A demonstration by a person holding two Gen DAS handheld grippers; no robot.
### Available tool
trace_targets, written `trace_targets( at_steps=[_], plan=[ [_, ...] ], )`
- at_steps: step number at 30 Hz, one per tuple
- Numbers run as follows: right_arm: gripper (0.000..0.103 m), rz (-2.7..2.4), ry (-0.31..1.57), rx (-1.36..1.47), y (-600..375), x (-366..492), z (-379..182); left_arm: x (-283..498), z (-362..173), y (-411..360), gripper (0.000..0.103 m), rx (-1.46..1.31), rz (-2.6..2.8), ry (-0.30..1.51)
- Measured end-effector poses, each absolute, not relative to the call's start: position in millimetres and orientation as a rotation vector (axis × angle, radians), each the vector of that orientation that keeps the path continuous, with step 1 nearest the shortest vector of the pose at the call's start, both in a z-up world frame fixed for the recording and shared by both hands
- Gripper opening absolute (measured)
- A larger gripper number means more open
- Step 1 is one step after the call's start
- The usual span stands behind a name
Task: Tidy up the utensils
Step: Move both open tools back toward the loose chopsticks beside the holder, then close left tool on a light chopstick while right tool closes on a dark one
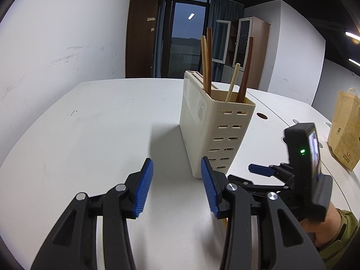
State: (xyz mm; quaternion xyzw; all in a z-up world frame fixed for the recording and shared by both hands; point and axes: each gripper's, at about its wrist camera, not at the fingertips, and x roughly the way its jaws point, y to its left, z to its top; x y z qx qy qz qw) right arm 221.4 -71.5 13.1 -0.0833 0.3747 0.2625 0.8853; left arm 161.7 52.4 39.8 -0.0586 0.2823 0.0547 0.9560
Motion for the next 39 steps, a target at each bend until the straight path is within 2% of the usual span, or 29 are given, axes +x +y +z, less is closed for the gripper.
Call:
trace_targets(
  at_steps=[15,27,29,34,39],
  plan=[
    [0.047,0.514,0.830,-0.203,-62.1,223.2,-0.6,168.7,32.9,47.0,0.043,-0.098,0.111,0.610],
    [0.047,0.523,0.859,-0.233,-53.7,216.3,-6.1,175.7,25.4,39.0,0.043,-0.080,0.103,0.642],
    [0.044,0.525,0.866,-0.234,-55.7,221.4,-4.1,177.5,23.4,37.5,0.043,-0.078,0.098,0.651],
    [0.026,0.531,0.882,-0.219,-66.4,222.0,-1.9,187.6,11.1,34.7,0.043,-0.092,0.061,0.713],
    [0.017,0.548,0.902,-0.198,-77.8,226.2,-0.5,200.3,-8.1,24.4,0.043,-0.097,0.013,0.799]
  ],
)
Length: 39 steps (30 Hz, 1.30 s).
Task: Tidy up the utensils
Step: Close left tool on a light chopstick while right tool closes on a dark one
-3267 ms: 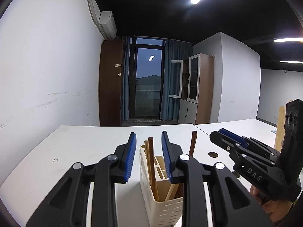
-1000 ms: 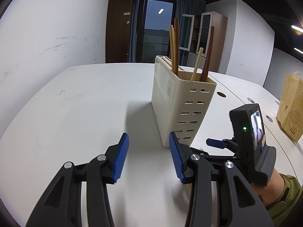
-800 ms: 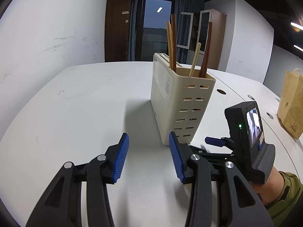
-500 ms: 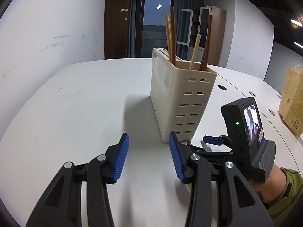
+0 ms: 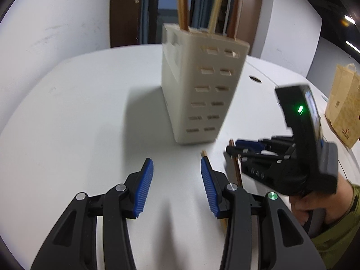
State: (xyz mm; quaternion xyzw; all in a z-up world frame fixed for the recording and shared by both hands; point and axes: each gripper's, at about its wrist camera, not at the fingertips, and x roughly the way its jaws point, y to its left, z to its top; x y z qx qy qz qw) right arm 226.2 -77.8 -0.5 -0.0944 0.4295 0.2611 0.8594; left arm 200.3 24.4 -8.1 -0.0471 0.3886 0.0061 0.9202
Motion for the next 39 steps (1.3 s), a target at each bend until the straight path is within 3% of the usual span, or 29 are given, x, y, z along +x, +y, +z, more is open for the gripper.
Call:
trace_targets(
  at_steps=[25,30,39],
  plan=[
    [0.008,0.548,0.924,-0.188,-104.2,244.7,-0.9,262.1,-56.8,-15.2,0.043,0.008,-0.034,1.013],
    [0.008,0.542,0.923,-0.185,-105.1,246.6,-1.7,268.0,-61.4,-11.4,0.011,0.030,-0.018,1.023],
    [0.007,0.553,0.896,-0.176,-106.3,244.5,4.5,260.9,-55.9,-3.4,0.007,0.026,-0.007,1.007]
  ],
)
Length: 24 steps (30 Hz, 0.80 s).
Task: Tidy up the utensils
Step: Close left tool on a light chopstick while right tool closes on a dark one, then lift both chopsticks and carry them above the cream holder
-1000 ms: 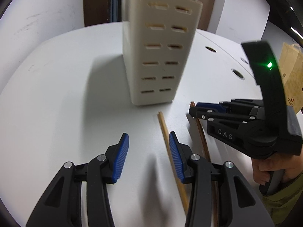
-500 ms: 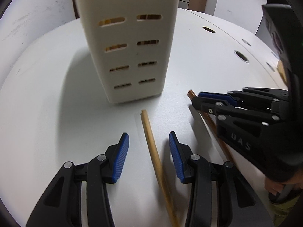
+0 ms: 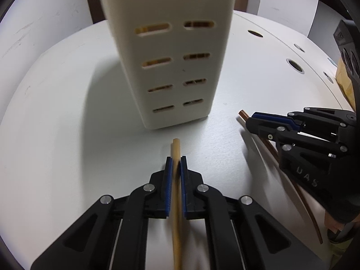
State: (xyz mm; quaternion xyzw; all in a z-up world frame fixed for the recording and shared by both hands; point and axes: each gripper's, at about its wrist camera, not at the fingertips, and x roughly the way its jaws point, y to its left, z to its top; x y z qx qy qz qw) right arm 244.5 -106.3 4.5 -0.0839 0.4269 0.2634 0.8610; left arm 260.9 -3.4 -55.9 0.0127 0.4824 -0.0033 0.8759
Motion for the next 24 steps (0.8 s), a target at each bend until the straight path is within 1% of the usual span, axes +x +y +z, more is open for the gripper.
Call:
trace_targets(
  at_steps=[3,14,24],
  plan=[
    [0.007,0.562,0.867,-0.169,-108.0,239.9,14.2,253.7,-46.5,0.8,0.007,0.012,-0.009,0.979],
    [0.007,0.622,0.710,-0.144,-111.5,206.0,61.1,210.7,15.2,23.4,0.007,-0.096,-0.010,0.770],
    [0.006,0.668,0.610,-0.107,-118.4,185.0,87.0,194.6,46.3,22.0,0.006,-0.095,-0.011,0.661]
  ],
)
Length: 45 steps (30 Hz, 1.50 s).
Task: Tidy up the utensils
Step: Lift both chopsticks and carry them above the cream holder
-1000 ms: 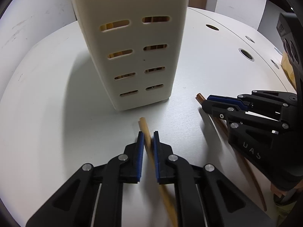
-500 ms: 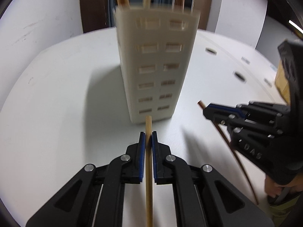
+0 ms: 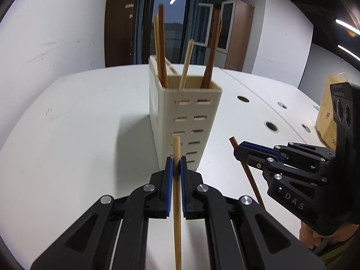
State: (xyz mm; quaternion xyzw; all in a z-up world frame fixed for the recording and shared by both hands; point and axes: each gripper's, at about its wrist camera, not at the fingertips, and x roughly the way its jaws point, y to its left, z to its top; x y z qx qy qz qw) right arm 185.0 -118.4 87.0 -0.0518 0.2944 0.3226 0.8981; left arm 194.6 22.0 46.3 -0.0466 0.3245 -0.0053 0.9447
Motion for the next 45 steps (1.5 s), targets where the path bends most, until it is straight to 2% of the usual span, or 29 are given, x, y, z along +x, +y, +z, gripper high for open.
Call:
trace_targets(
  at_steps=[31,45],
  plan=[
    [0.006,0.714,0.311,-0.055,-137.0,144.8,204.9,164.8,162.3,8.9,0.006,-0.025,0.001,0.331],
    [0.006,0.717,0.149,0.057,-145.1,165.3,227.6,179.3,180.9,10.4,0.006,-0.021,0.040,0.187]
  ],
)
